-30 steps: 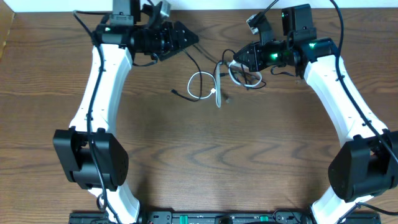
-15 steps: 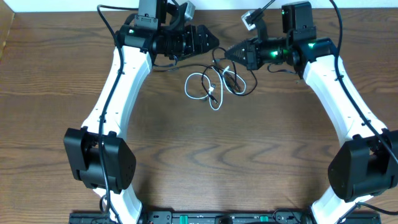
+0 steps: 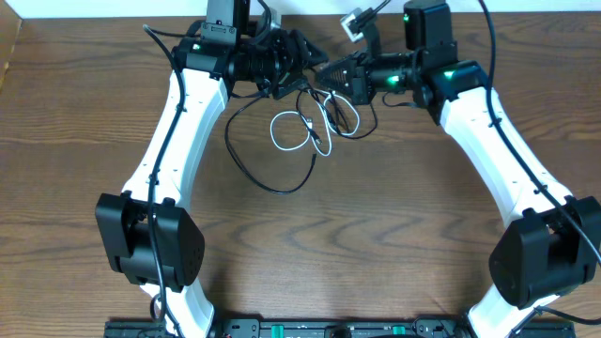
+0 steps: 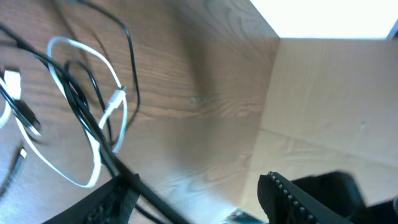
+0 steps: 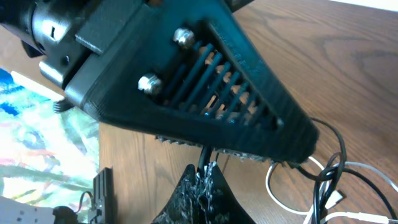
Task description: Untangle cables
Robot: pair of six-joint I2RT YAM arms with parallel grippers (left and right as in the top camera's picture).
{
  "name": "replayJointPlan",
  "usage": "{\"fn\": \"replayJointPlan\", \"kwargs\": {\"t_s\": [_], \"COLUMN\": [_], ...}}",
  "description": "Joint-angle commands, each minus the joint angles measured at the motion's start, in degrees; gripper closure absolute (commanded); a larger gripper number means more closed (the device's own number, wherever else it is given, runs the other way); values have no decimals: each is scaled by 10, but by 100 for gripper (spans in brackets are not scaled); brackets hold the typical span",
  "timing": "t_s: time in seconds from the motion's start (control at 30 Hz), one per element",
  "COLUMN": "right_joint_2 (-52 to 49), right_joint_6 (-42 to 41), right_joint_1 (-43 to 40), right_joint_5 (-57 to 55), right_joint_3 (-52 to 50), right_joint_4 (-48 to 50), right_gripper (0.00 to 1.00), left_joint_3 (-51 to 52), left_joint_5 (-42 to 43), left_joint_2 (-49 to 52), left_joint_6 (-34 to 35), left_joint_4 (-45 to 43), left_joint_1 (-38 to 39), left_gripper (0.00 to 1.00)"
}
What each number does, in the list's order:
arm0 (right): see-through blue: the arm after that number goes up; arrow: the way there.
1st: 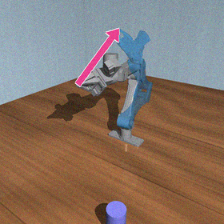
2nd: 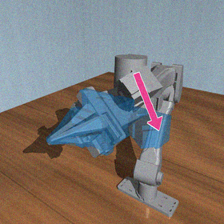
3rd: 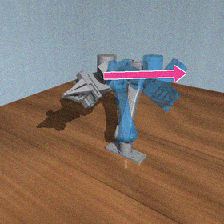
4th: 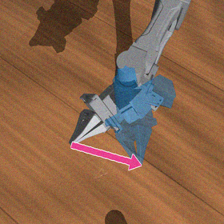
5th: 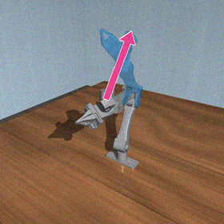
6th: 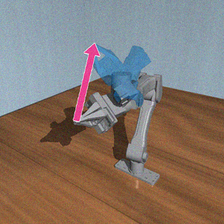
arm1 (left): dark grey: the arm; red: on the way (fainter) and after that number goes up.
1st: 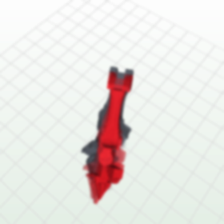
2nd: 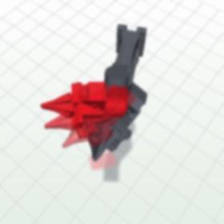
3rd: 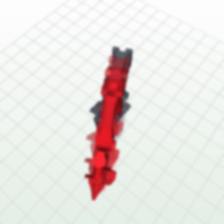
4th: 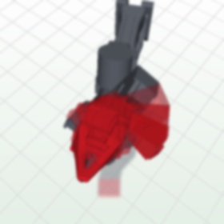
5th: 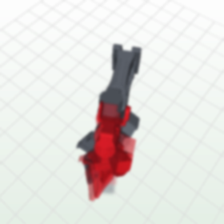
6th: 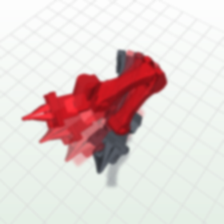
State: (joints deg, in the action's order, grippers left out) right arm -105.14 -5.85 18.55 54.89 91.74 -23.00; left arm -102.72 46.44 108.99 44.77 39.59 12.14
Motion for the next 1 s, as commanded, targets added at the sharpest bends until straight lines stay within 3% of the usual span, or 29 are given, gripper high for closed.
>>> {"fn": "replayJointPlan", "kwargs": {"t_s": [0.0, 0.17, 0.27, 0.43, 0.5, 0.53, 0.6, 0.63, 0.67, 0.73, 0.83, 0.97], "right_joint_2": [17, 17, 17, 17, 17, 17, 17, 17, 17, 16, 11, -22], "right_joint_6": [-5, -5, -5, -5, -5, -5, -5, -5, -5, -5, -5, -22], "right_joint_1": [12, 13, 13, 12, 11, 10, 9, 9, 9, 10, 10, 10], "right_joint_5": [-22, -69, -81, -99, -139, -153, -214, -233, -272, -318, -338, -329], "right_joint_3": [2, 2, 2, 2, 2, 2, 2, 2, 2, 2, 1, 1], "right_joint_4": [-3, -15, -17, -21, -40, -46, -75, -83, -98, -117, -126, -122], "right_gripper": [99, 99, 99, 96, 80, 75, 54, 51, 40, 32, 27, 36], "left_joint_3": [3, 3, 3, 3, 3, 3, 3, 3, 3, 3, 3, 3], "left_joint_5": [9, 9, 6, 4, 4, 4, 4, 4, 4, 5, 12, 70], "left_joint_2": [2, 2, 2, 2, 2, 2, 2, 2, 2, 2, 2, 2], "left_joint_6": [90, 89, 68, -70, -116, -122, -133, -133, -133, -133, -132, -121], "left_joint_4": [-1, -4, -9, -9, -7, -5, 5, 10, 16, 21, 23, 16], "left_joint_1": [-2, -3, -3, -11, -25, -28, -43, -49, -56, -64, -66, -56], "left_gripper": [53, 92, 93, 93, 92, 93, 93, 93, 93, 93, 93, 93]}}
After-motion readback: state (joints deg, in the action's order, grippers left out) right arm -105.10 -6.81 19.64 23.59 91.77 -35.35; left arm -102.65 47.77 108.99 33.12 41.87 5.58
